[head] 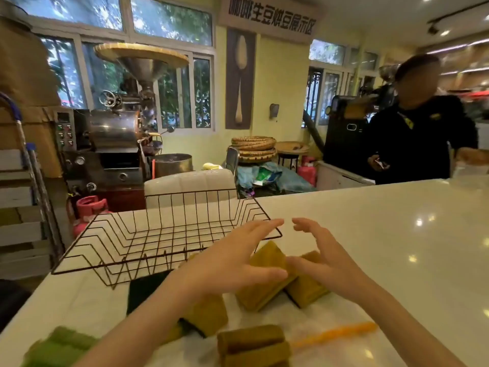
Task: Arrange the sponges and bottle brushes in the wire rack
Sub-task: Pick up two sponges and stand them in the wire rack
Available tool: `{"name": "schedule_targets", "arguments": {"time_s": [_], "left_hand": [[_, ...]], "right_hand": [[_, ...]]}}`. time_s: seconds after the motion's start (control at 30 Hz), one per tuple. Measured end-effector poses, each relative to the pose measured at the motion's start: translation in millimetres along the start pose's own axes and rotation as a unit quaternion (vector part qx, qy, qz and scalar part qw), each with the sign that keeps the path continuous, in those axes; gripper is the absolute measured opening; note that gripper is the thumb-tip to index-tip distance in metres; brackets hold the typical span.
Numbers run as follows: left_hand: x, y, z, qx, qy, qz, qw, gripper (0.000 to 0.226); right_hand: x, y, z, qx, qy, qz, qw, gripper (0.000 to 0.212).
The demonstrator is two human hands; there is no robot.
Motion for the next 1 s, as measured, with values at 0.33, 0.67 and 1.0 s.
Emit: {"name": "schedule_targets", "arguments": {"time_s": [0.33, 0.67, 1.0], "left_hand": [[-51, -17, -12, -0.016, -0.192, -0.045, 0.980, 0.074], [-54, -20, -17, 0.006, -0.178, -0.010, 0.984, 0.069], [-40, -18, -21, -0.010, -0.097, 0.021, 0.995, 0.071]], "right_hand": [[-24, 15, 38, -0.030, 0.234, -0.088, 0.968, 0.097], [-29, 17, 48, -0.036, 0.256, -0.105, 0.960, 0.095], [-20, 18, 41, -0.015, 0.169, -0.011, 0.985, 0.075]]}}
Point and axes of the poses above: each hand's wrist, its own y-axis away from the middle knuckle, its own x-axis out of the back of the hand, z = x × y, the point moved 6 cm from there along -y, towards the middle knuckle
